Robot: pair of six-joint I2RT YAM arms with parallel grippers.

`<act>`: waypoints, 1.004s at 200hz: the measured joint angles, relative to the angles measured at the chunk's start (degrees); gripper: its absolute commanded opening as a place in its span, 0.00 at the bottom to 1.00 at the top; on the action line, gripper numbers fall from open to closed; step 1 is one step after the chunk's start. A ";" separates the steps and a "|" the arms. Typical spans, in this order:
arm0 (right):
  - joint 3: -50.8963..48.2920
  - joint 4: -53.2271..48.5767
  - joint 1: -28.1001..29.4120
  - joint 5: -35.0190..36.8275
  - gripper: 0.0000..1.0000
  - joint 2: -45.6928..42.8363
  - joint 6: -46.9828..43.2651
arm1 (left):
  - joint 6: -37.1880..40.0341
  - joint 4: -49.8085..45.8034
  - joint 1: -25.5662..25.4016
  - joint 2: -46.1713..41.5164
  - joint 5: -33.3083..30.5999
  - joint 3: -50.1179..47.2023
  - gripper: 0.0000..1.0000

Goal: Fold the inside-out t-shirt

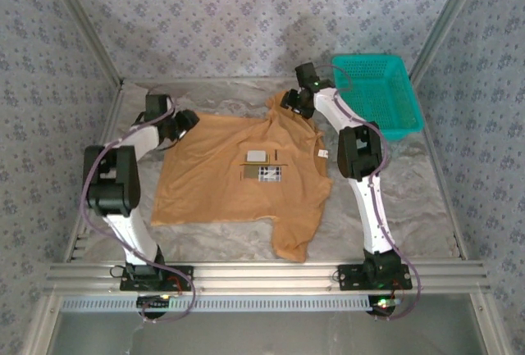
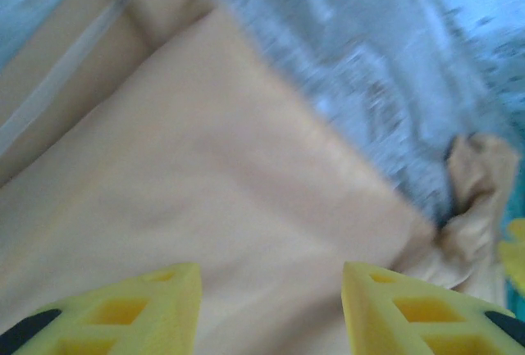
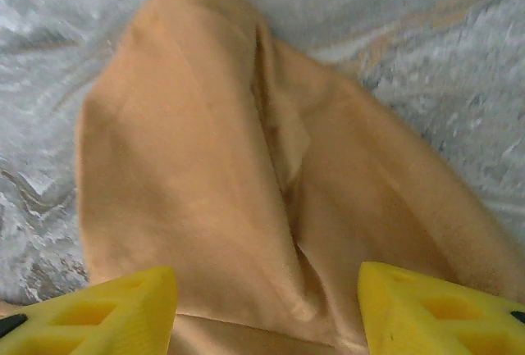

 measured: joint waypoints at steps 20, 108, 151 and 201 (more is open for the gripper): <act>-0.04 0.15 -0.26 -0.44 0.60 0.22 0.76 | -1.33 1.92 -0.35 7.02 0.98 6.75 0.46; 3.26 -0.70 -5.49 1.90 0.58 3.32 2.25 | -4.28 -1.20 7.98 18.95 -1.05 17.05 0.41; 11.98 -2.86 -5.86 2.78 0.57 7.67 2.14 | -3.63 -5.33 9.81 20.57 -3.85 22.62 0.49; 8.66 -3.17 -4.46 -0.33 0.57 2.69 -0.55 | -0.09 -8.26 7.04 15.02 -3.61 21.07 0.58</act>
